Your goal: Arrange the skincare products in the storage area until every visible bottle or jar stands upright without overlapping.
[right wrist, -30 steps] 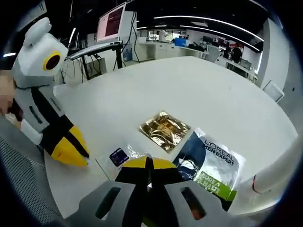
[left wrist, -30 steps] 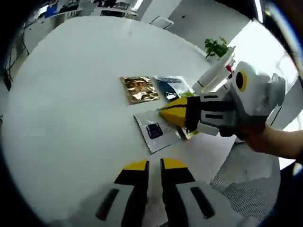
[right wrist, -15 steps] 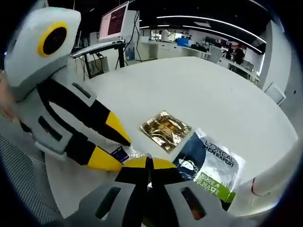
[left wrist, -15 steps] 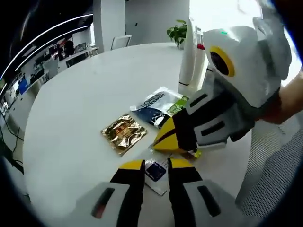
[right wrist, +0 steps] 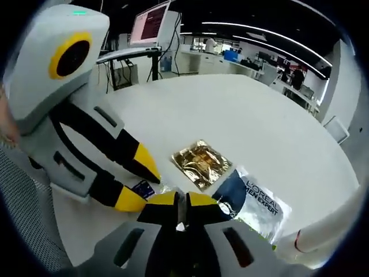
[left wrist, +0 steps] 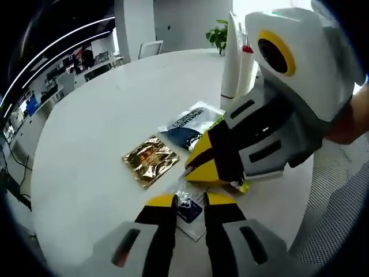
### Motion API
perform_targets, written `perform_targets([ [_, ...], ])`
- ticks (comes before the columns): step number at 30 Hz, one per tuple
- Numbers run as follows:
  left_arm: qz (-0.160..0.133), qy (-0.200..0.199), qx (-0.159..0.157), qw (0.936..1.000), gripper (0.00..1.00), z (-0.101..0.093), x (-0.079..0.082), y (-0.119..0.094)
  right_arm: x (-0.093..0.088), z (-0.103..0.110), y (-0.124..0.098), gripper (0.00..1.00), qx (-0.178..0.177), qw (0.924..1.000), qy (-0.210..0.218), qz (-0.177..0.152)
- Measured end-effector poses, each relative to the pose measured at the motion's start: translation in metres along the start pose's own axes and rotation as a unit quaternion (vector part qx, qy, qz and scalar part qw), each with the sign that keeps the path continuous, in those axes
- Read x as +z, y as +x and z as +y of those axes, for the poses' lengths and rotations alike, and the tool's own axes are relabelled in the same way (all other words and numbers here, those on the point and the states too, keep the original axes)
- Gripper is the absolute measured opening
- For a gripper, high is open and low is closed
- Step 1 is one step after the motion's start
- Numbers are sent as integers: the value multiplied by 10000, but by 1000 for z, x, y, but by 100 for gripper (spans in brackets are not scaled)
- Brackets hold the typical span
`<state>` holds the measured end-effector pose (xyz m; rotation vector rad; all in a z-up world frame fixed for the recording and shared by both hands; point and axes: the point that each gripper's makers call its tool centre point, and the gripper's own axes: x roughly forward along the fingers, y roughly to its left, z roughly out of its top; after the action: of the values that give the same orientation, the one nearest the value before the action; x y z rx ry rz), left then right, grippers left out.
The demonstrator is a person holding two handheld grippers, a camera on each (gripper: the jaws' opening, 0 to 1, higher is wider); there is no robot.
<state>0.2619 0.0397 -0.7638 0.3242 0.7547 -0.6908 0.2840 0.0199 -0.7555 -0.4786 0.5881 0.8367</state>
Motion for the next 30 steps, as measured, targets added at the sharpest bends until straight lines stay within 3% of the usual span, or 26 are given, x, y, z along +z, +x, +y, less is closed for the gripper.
perform_targets([
  [5,2,-12,-2,10000,18,1,-1,1,10,-6,-11,10,-24,9997,129,-213],
  [15,10,-114,-20,9999,20,-2,1,2,2,-9,-15,20,19,9998,133,-177],
  [19,-145,-345,-80,9993,19,-4,7,0,1,-10,-20,22,4,9997,161,-193],
  [26,-310,-335,-36,9990,22,-7,22,-12,4,-14,-39,25,-62,9996,94,-269],
  [30,-433,-403,37,9982,25,-6,26,-20,11,-12,-54,29,-23,9986,170,-502],
])
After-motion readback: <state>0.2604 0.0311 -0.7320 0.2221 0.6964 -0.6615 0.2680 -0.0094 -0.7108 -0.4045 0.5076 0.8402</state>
